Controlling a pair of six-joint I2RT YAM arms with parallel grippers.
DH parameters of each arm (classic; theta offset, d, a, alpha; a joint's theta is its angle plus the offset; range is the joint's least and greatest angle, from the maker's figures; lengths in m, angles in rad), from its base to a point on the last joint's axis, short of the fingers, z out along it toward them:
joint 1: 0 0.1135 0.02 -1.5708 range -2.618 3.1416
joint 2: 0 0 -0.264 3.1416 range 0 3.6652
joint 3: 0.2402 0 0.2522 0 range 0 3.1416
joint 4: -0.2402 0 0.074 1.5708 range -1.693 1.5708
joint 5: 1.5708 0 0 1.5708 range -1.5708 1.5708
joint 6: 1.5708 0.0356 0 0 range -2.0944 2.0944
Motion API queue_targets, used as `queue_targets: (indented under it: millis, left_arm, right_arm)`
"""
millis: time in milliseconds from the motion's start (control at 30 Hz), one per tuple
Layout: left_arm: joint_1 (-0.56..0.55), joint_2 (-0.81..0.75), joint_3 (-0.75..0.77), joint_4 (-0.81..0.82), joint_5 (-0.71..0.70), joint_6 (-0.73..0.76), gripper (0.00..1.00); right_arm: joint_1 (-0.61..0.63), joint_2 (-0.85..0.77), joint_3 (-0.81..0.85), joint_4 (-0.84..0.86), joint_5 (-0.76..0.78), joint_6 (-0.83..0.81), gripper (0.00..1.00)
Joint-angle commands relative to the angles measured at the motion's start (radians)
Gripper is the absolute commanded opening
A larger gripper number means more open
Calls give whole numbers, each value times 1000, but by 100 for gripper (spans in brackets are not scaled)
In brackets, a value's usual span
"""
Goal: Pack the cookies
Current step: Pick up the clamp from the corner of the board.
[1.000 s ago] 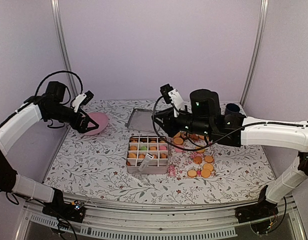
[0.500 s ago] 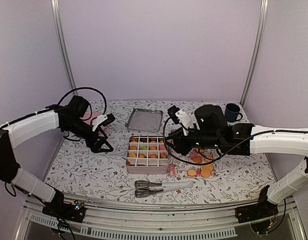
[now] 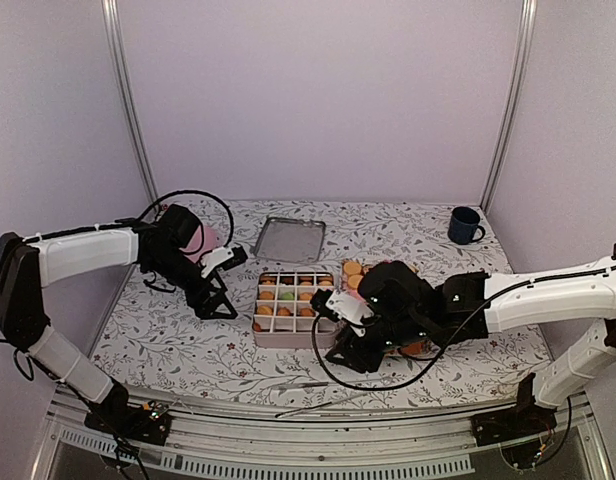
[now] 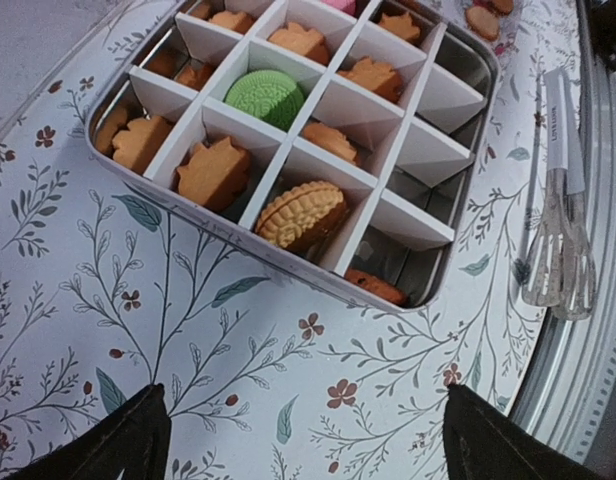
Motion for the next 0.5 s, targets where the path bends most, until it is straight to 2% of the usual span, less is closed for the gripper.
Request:
queue_targets:
  millis: [0,200,467]
  left_arm:
    - [-34,19,7,42,-31,1,95]
    - [-58,99,45,68,-23,-4,92]
    - [-92,152,80,85,-30,-20,92]
  right_arm:
    - [38,-4,-57,-73,-11,-7,49]
    - [47,26,-105,-79,-63,-54,50]
    - [46,138,-67,-101,-37,-156,49]
